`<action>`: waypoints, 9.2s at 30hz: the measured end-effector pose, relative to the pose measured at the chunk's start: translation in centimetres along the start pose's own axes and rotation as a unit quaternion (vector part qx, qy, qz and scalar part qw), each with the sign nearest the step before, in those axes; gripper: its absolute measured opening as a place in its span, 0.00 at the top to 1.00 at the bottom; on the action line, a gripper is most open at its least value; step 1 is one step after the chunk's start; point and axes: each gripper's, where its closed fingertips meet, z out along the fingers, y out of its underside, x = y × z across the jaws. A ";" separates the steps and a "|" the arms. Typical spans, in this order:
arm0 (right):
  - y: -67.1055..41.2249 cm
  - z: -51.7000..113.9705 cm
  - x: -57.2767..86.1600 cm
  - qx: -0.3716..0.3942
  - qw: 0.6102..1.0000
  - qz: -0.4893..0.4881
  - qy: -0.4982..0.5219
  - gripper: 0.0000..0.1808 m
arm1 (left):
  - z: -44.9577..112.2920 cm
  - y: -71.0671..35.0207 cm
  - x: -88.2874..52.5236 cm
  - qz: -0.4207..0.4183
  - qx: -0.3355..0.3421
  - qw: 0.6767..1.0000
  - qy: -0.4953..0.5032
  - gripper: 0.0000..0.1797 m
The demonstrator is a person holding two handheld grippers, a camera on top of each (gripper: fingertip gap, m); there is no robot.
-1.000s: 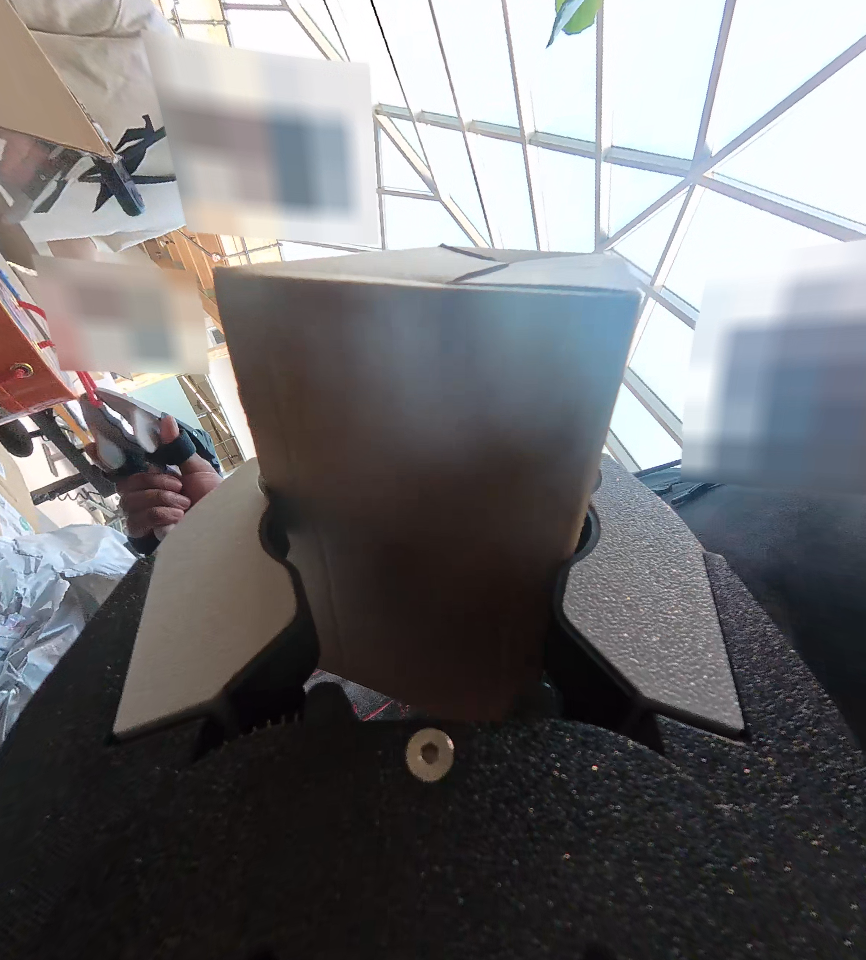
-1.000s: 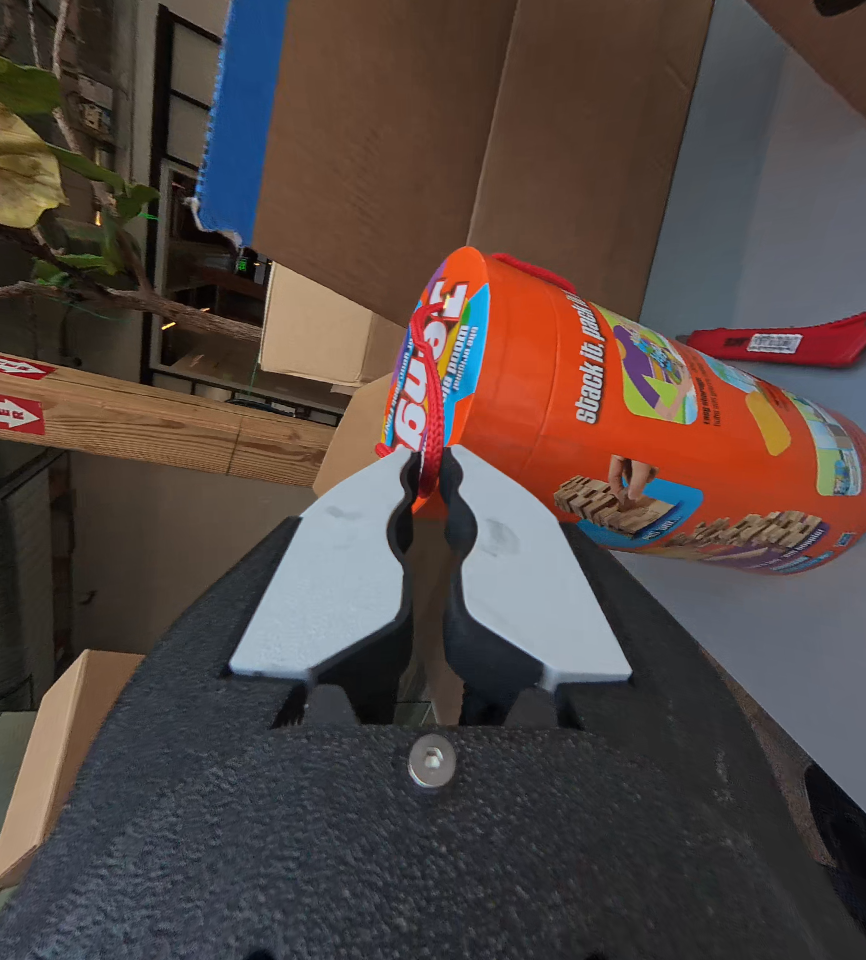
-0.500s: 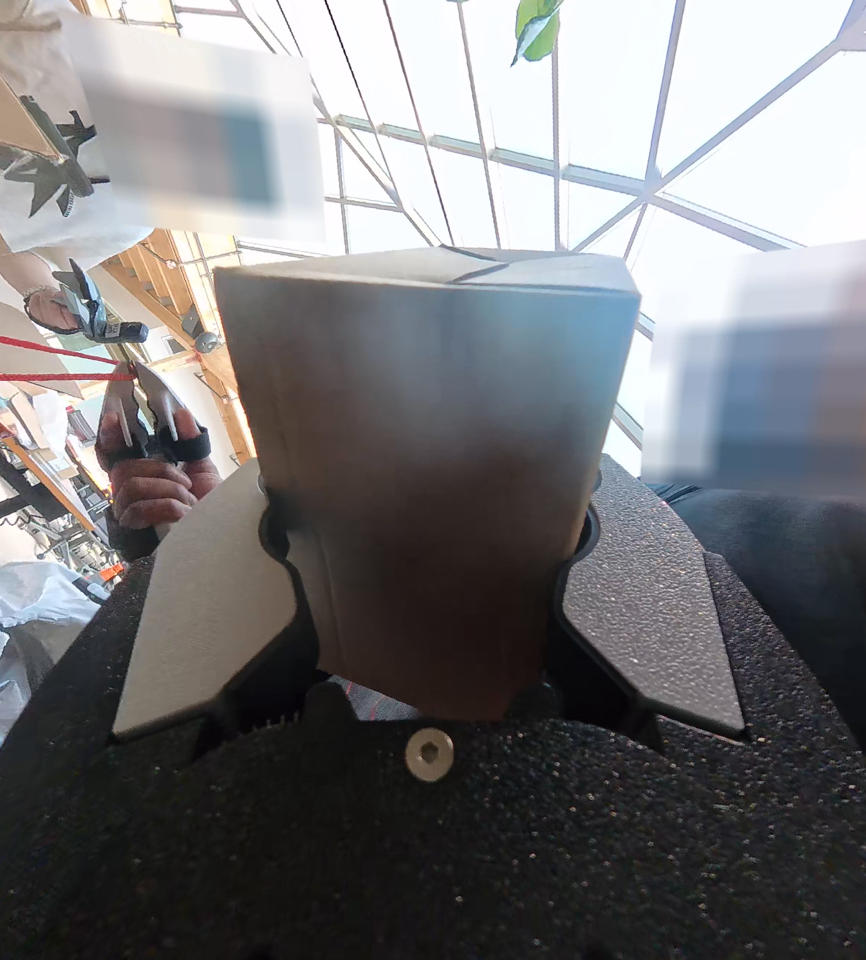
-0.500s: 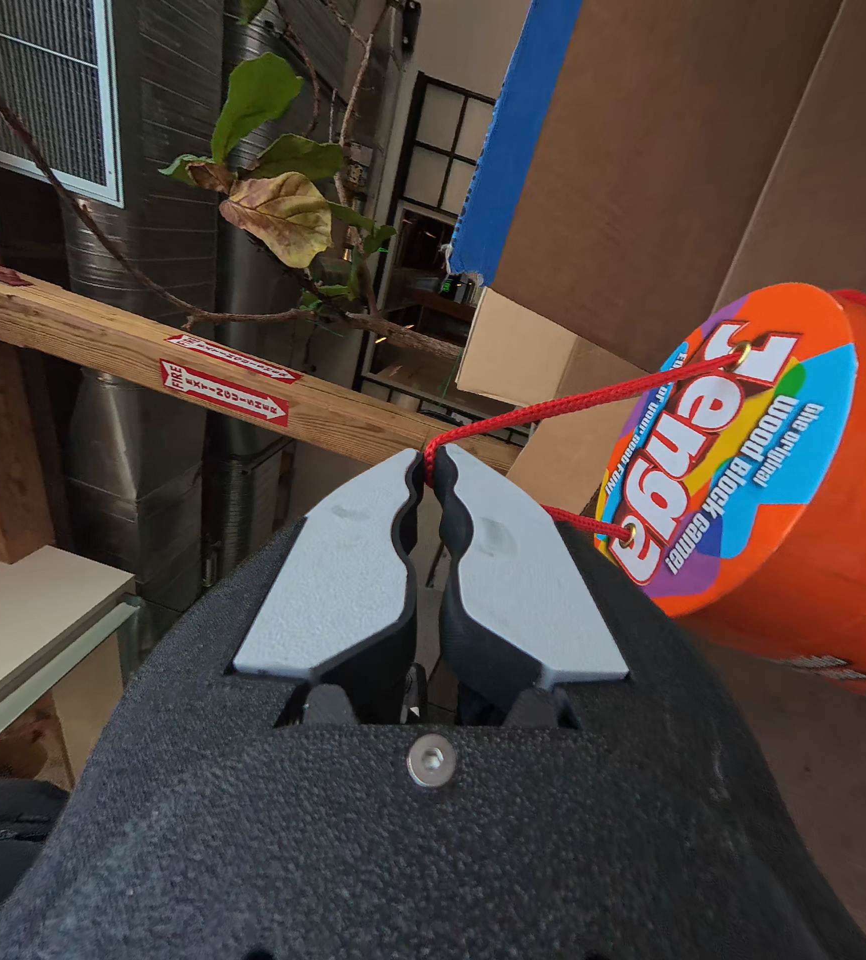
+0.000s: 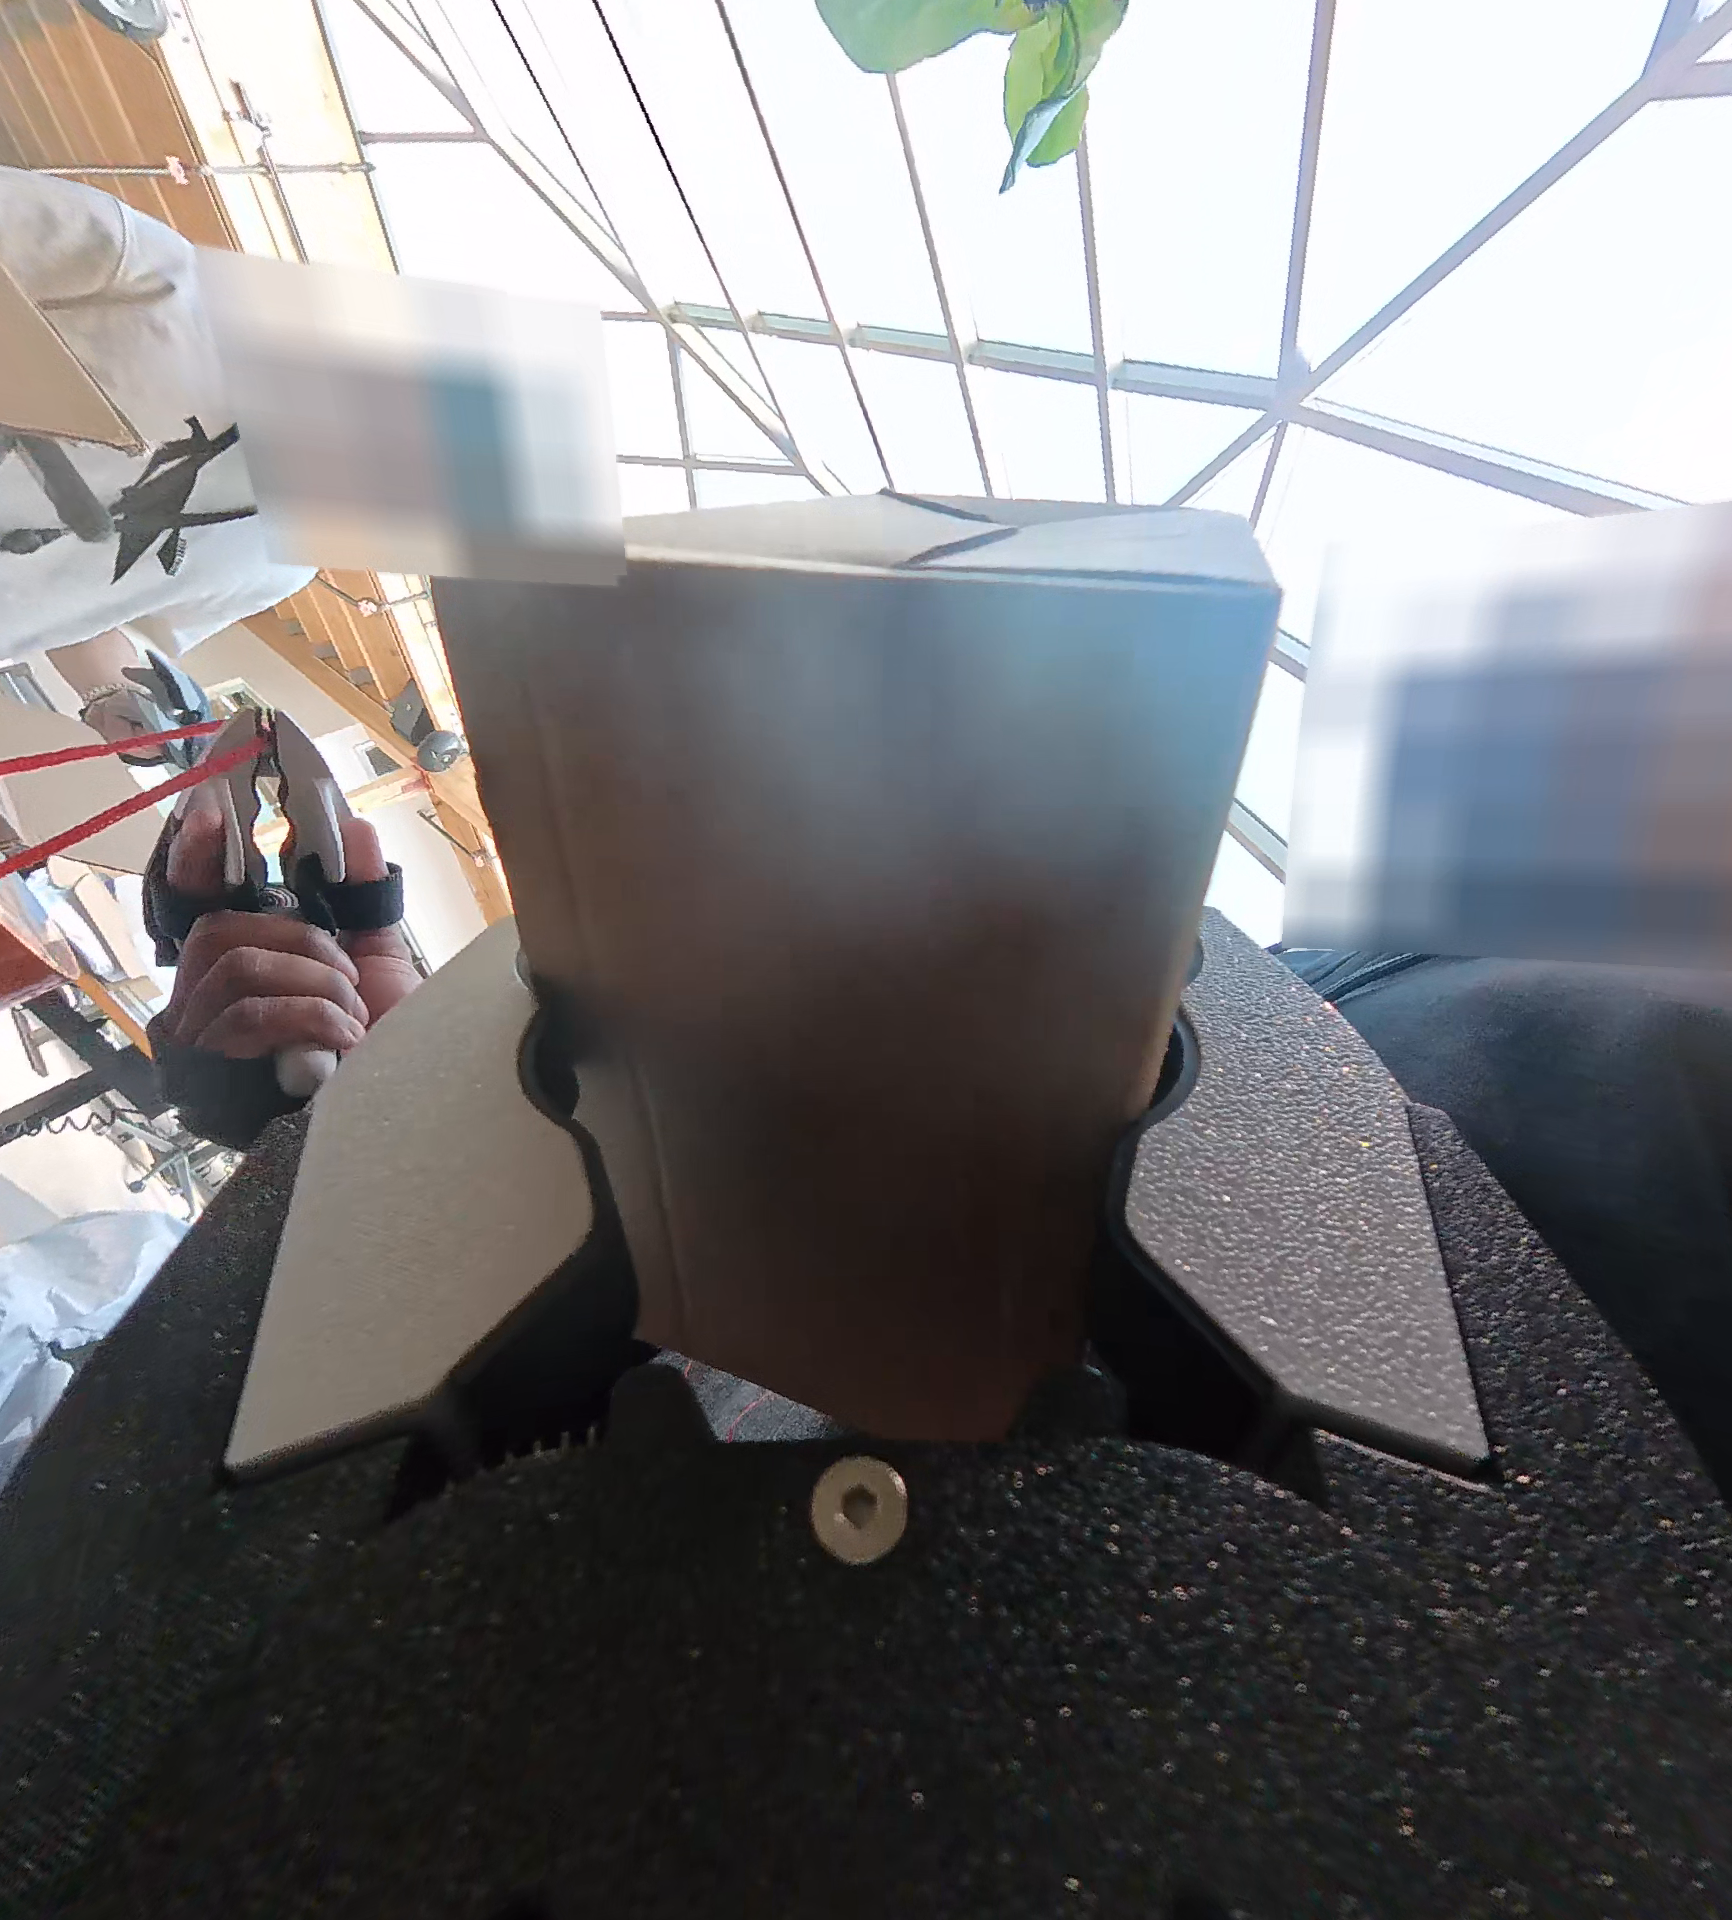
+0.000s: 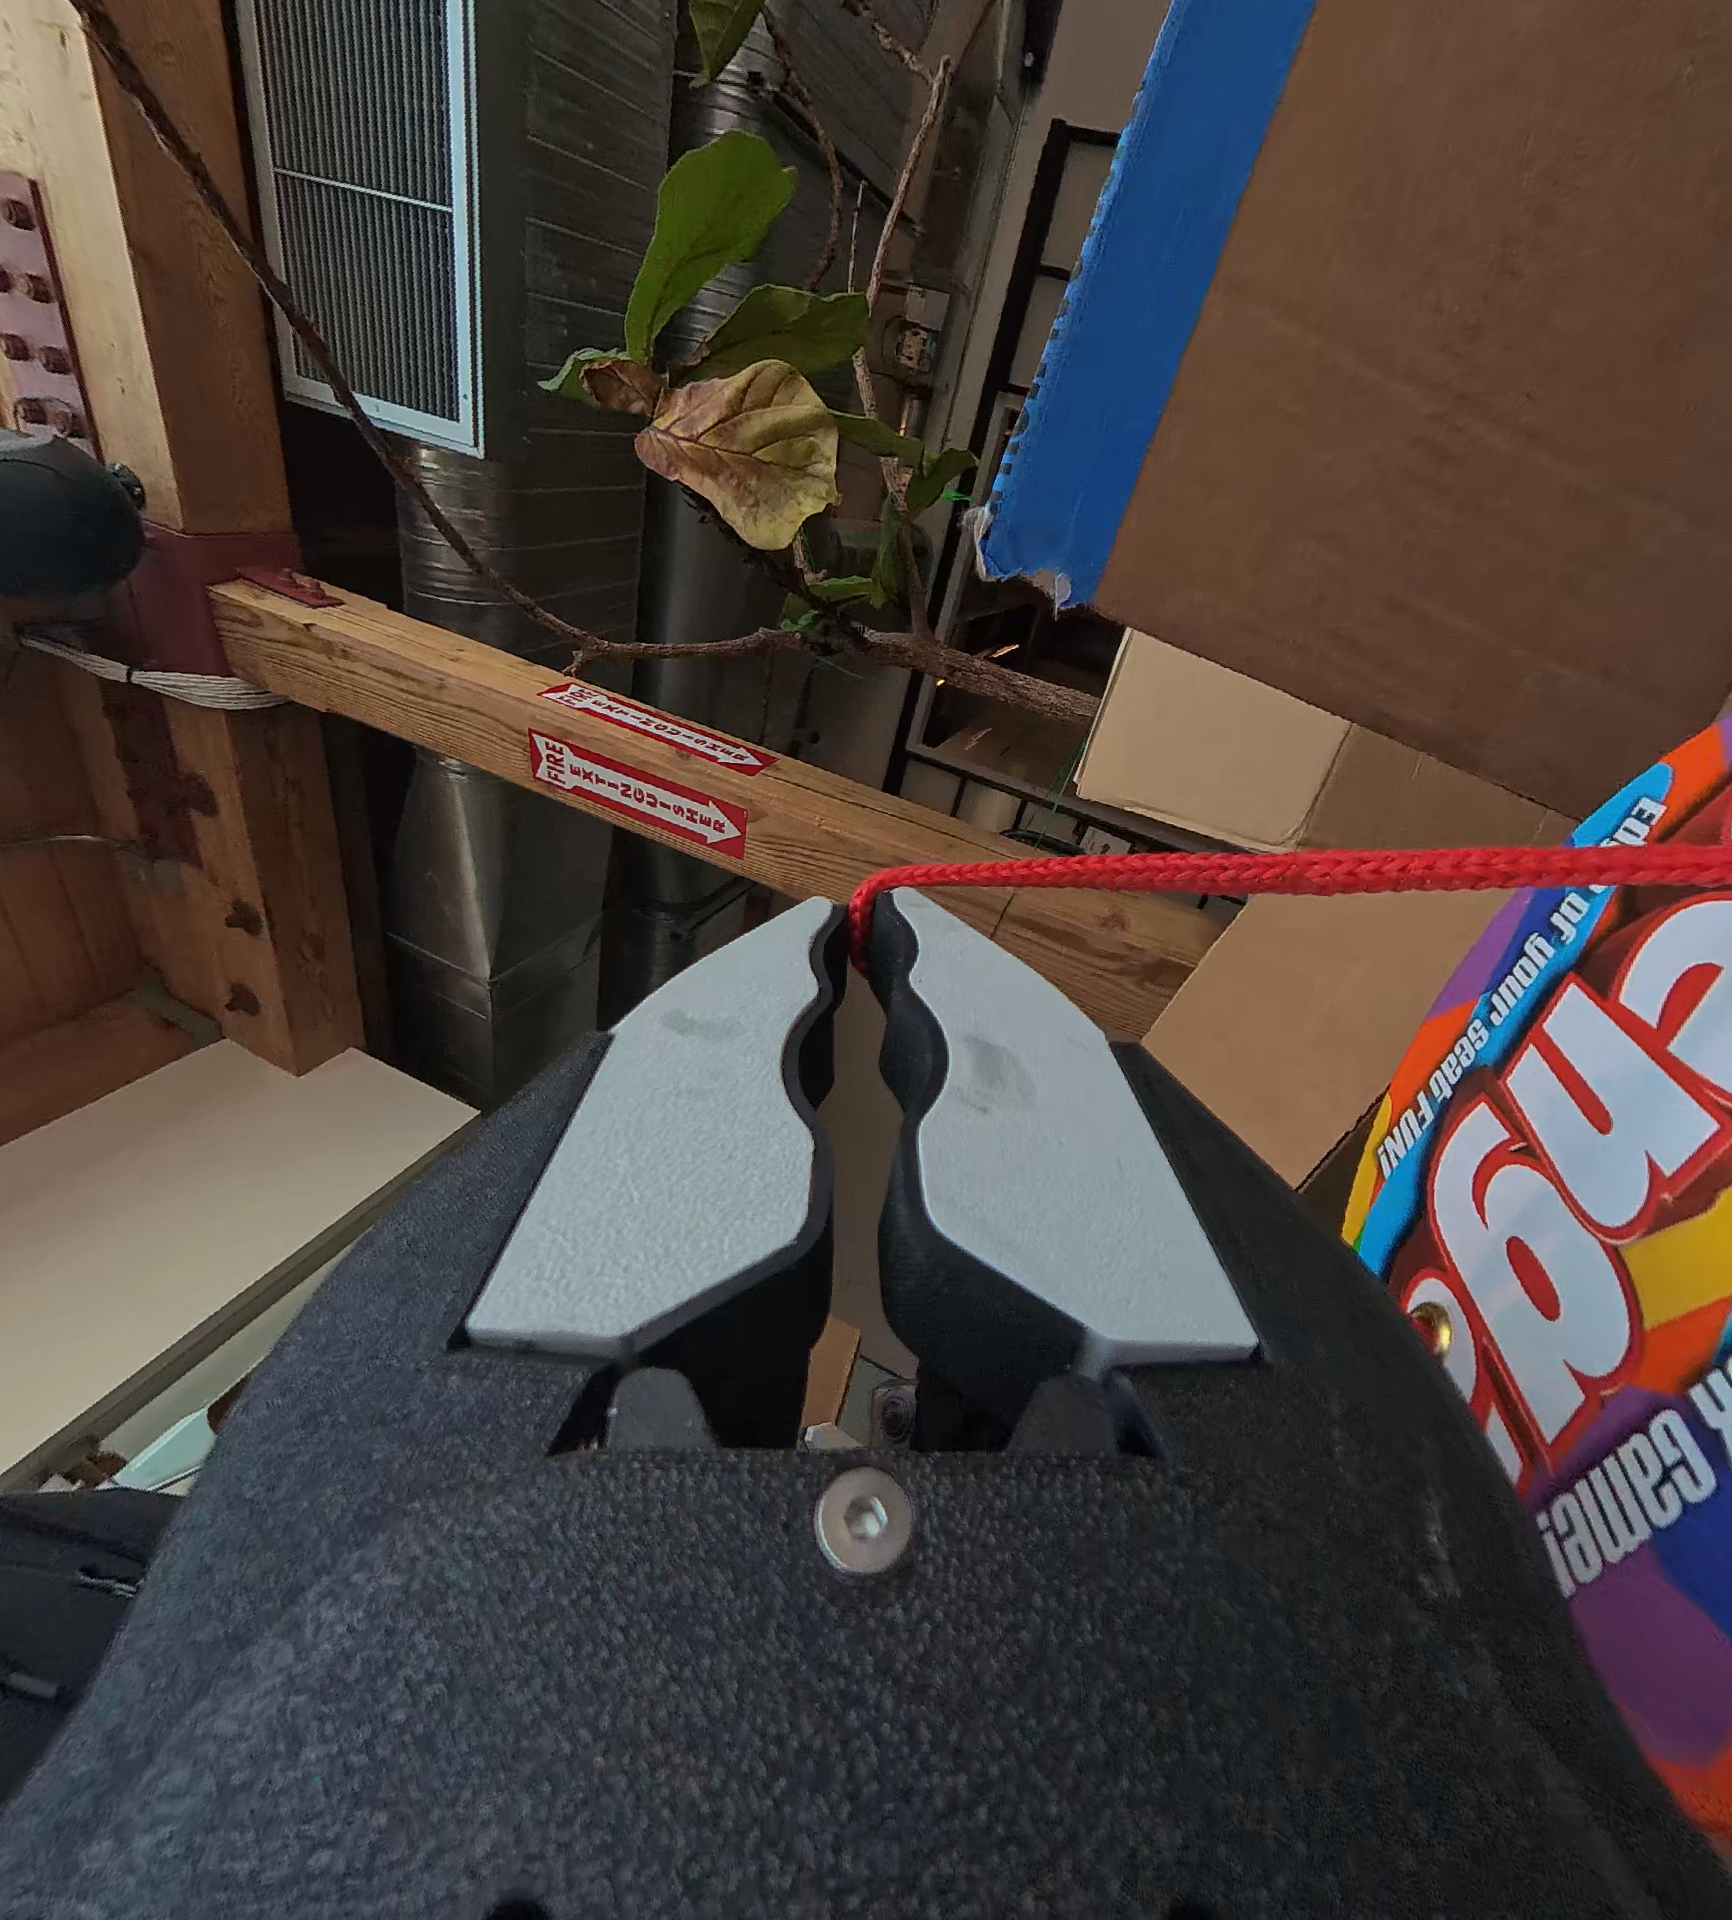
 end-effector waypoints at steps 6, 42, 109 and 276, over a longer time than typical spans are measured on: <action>0.0 0.7 0.3 -0.006 1.000 0.009 -0.020 0.98 | 0.7 -0.8 -0.3 0.015 0.004 1.000 0.004 0.39; -2.2 1.4 1.9 -0.070 0.967 -0.230 0.088 0.99 | 3.9 -2.1 -3.3 0.006 -0.018 1.000 0.003 0.39; 1.0 2.0 -7.5 -0.016 0.981 -0.190 -0.036 0.99 | 3.1 -1.3 -3.0 -0.034 -0.026 0.999 -0.006 0.39; 90.7 -115.9 -86.1 0.605 0.574 -0.427 0.349 0.99 | -10.0 121.7 51.4 -0.574 -0.445 0.653 0.212 0.39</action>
